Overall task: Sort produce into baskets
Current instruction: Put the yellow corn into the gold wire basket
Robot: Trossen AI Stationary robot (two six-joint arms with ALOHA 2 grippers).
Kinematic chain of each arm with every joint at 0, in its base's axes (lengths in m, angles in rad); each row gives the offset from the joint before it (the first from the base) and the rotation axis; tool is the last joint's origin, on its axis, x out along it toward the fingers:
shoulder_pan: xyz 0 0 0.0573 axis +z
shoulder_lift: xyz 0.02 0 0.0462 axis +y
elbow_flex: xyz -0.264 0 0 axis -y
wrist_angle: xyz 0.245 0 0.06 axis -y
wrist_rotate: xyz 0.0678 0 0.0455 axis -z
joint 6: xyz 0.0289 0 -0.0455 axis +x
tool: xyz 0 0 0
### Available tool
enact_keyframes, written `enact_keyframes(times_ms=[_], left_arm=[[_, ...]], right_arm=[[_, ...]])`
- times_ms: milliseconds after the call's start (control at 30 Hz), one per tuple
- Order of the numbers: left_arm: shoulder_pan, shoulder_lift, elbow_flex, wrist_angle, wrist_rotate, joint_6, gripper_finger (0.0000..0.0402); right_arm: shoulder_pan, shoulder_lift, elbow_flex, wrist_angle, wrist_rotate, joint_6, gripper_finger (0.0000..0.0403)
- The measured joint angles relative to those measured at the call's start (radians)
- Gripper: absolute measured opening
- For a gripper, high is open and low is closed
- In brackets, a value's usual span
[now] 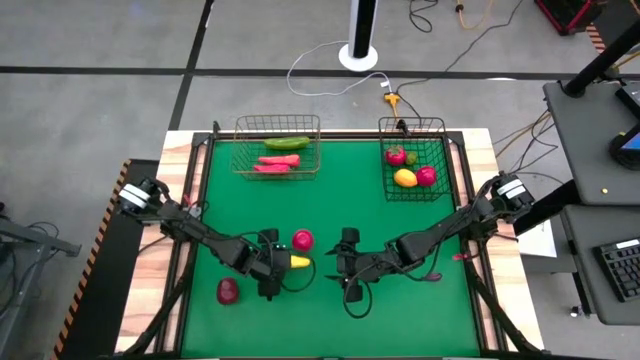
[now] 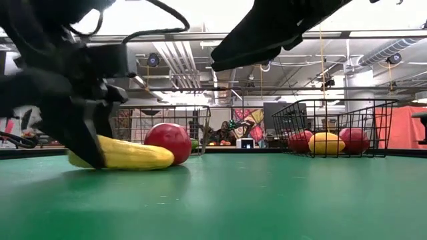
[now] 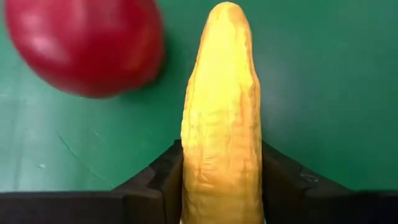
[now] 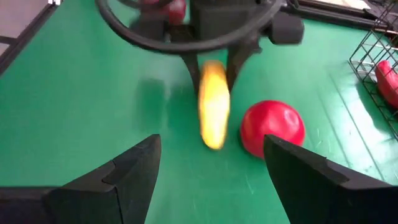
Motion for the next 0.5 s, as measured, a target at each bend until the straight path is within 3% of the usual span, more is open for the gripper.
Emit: enact_keyframes(times_ms=[300, 500], left_arm=[[-0.026, -0.073, 0.213, -0.411, 0.015, 0.071, 0.0153], [0.005, -0.174, 0.318, -0.641, -0.143, 0.154, 0.0148]], right_arm=[[0.000, -0.012, 0.007, -0.143, -0.001, 0.055, 0.0270], [0.001, -0.021, 0.007, -0.148, -0.005, 0.056, 0.0271]])
